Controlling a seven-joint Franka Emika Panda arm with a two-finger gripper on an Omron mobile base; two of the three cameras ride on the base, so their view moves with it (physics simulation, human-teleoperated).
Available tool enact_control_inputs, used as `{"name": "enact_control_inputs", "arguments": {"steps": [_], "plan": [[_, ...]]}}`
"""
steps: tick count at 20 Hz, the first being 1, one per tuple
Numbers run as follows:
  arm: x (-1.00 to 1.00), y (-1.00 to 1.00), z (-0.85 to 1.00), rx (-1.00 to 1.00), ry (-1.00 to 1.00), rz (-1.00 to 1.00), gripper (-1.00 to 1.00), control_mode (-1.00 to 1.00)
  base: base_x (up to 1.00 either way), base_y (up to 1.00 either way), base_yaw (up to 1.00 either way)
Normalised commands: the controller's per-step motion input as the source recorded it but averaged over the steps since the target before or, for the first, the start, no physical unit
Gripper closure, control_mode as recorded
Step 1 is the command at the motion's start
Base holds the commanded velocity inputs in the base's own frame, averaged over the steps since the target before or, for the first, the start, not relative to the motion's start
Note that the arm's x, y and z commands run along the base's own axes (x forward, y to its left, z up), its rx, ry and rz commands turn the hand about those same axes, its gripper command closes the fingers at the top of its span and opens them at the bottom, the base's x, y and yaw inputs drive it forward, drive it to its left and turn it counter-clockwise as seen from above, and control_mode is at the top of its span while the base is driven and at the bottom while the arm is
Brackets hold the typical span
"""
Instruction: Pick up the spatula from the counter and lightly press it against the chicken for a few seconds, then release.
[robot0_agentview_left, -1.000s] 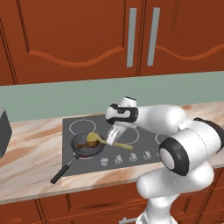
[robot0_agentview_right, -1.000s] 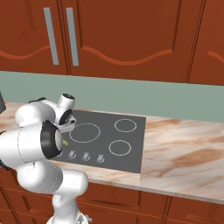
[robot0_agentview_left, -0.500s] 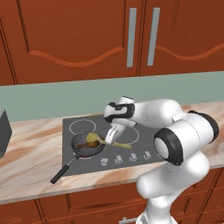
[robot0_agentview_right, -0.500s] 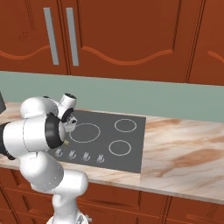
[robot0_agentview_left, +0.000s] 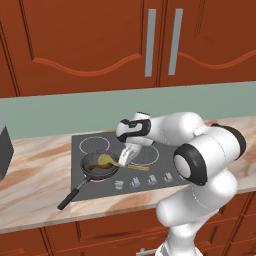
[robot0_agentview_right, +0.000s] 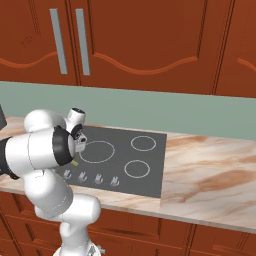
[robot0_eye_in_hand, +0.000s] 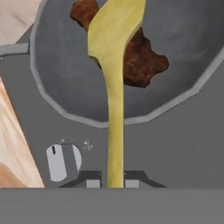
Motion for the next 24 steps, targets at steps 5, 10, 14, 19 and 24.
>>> {"name": "enact_control_inputs", "arguments": {"steps": [5, 10, 14, 19, 24], "plan": [[0.05, 0.00, 0.00, -0.02, 0.01, 0.00, 1.00, -1.00, 0.00, 0.00, 0.00], [0.04, 0.00, -0.03, -0.02, 0.02, 0.00, 1.00, -1.00, 0.00, 0.00, 0.00], [0.02, 0.00, -0.04, -0.02, 0.02, 0.00, 1.00, -1.00, 0.00, 0.00, 0.00], [0.02, 0.00, -0.05, -0.02, 0.02, 0.00, 1.00, -1.00, 0.00, 0.00, 0.00], [0.04, 0.00, -0.07, -0.02, 0.02, 0.00, 1.00, -1.00, 0.00, 0.00, 0.00]]}}
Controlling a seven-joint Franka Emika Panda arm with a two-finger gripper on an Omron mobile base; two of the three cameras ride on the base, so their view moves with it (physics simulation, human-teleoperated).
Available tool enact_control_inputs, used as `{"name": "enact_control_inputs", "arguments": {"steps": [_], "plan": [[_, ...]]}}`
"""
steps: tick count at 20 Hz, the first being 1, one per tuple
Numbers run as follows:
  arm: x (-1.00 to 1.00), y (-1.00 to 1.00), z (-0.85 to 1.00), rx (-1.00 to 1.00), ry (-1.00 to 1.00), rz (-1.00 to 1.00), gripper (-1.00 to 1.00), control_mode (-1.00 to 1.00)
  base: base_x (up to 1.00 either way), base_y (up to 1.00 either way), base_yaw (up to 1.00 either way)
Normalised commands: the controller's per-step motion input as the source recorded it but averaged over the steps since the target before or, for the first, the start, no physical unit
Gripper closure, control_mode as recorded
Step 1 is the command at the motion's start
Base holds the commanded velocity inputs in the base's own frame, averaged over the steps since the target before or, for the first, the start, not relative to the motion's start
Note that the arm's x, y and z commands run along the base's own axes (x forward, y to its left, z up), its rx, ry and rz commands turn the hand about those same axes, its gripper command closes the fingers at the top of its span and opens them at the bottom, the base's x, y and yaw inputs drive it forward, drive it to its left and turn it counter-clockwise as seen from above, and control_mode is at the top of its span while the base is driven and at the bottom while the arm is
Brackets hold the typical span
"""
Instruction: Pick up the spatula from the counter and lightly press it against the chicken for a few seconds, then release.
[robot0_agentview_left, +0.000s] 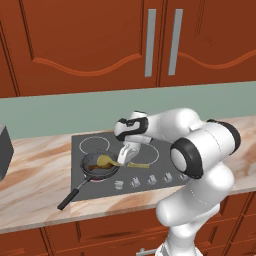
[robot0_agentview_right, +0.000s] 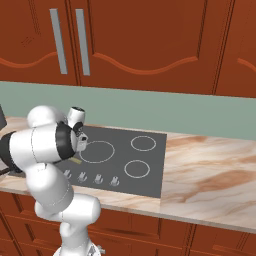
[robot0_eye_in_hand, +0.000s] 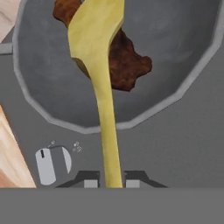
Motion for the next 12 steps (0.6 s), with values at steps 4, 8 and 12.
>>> {"name": "enact_control_inputs", "arguments": {"steps": [4, 8, 12], "plan": [[0.02, 0.00, -0.07, -0.02, 0.00, 0.00, 1.00, -1.00, 0.00, 0.00, 0.00], [0.00, 0.00, -0.08, -0.02, 0.00, 0.00, 1.00, -1.00, 0.00, 0.00, 0.00], [0.00, 0.00, -0.07, -0.02, 0.00, 0.00, 1.00, -1.00, 0.00, 0.00, 0.00]]}}
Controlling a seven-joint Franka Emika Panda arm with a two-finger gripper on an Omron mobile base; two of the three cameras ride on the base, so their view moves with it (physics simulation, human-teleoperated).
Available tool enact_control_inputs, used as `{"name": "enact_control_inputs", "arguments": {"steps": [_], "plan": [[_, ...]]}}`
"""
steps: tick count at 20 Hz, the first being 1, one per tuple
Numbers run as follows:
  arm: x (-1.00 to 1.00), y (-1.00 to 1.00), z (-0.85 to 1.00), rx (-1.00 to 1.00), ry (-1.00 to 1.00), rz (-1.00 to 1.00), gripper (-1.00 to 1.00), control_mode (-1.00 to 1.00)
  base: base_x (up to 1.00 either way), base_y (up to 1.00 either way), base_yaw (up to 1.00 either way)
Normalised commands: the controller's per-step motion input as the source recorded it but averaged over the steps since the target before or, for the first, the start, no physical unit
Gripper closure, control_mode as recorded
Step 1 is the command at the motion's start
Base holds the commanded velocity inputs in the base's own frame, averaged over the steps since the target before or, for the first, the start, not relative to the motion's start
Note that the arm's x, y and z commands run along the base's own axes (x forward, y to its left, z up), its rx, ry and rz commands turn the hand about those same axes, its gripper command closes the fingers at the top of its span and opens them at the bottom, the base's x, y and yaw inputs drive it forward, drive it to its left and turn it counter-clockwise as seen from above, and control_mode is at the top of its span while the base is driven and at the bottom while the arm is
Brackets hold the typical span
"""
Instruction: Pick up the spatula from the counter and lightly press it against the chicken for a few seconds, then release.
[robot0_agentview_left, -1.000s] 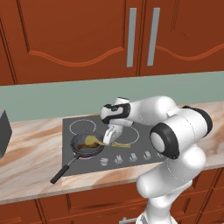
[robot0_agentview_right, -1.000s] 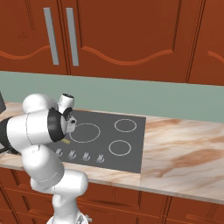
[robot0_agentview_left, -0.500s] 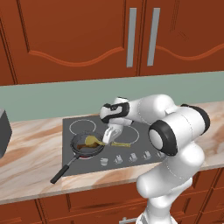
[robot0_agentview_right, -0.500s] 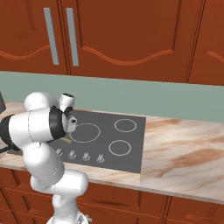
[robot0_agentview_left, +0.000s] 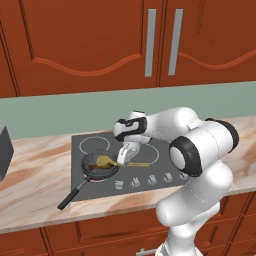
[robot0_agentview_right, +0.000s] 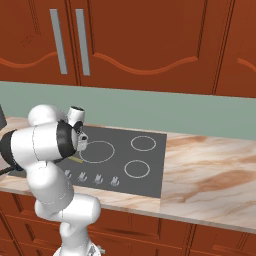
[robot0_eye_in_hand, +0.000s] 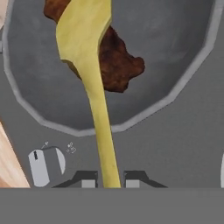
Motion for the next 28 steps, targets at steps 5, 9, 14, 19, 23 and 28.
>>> {"name": "enact_control_inputs", "arguments": {"steps": [5, 9, 14, 19, 23, 28], "plan": [[0.00, 0.00, -0.05, -0.02, 0.00, 0.00, 1.00, -1.00, 0.00, 0.00, 0.00], [0.00, 0.00, -0.06, -0.02, 0.00, 0.00, 1.00, -1.00, 0.00, 0.00, 0.00], [0.01, 0.00, -0.11, -0.03, 0.00, 0.00, 1.00, -1.00, 0.00, 0.00, 0.00], [0.02, 0.00, -0.09, -0.03, 0.00, -0.01, 1.00, -1.00, 0.00, 0.00, 0.00], [0.02, 0.00, -0.09, -0.03, 0.00, -0.01, 1.00, -1.00, 0.00, 0.00, 0.00], [0.00, 0.00, -0.07, -0.03, 0.00, 0.00, 1.00, -1.00, 0.00, 0.00, 0.00]]}}
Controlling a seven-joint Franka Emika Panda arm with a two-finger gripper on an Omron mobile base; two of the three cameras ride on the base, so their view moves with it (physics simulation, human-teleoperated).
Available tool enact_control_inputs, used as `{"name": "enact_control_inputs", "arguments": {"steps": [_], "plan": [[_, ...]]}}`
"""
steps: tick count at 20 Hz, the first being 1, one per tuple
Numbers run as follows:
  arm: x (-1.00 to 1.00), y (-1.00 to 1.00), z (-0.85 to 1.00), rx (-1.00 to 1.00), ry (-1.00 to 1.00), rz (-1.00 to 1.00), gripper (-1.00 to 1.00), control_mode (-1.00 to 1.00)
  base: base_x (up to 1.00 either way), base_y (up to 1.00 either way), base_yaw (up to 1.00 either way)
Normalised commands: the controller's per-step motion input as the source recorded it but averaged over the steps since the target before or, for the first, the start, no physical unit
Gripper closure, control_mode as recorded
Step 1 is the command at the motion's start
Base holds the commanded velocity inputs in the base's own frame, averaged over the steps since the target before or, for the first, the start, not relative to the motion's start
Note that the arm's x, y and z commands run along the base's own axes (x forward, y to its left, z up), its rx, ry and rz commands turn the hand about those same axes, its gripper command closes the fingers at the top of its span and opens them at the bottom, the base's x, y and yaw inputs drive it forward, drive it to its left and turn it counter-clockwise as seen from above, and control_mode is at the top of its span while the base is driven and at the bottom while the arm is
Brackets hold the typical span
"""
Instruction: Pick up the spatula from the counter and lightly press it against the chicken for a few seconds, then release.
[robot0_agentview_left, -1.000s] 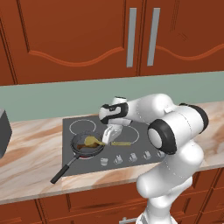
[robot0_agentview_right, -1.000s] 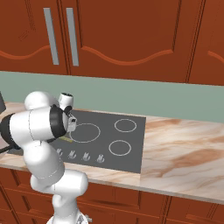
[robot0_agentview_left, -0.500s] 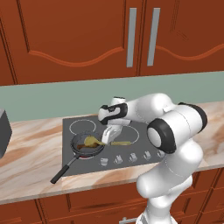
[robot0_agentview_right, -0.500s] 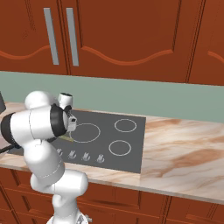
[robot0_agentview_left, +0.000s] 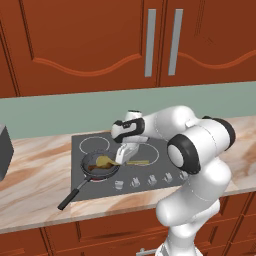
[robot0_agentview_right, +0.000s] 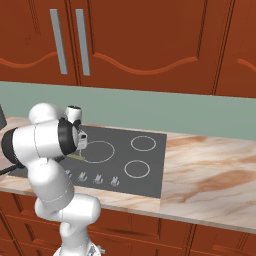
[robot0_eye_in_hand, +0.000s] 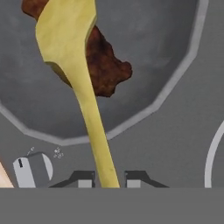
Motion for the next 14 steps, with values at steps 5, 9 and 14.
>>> {"name": "enact_control_inputs", "arguments": {"steps": [5, 9, 14], "plan": [[0.00, 0.00, -0.06, -0.02, 0.00, 0.00, 1.00, -1.00, 0.00, 0.00, 0.00], [0.00, 0.00, -0.06, -0.02, 0.00, 0.00, 1.00, -1.00, 0.00, 0.00, 0.00], [0.00, -0.11, -0.08, 0.00, 0.00, 0.00, 1.00, -1.00, 0.00, 0.00, 0.00]]}}
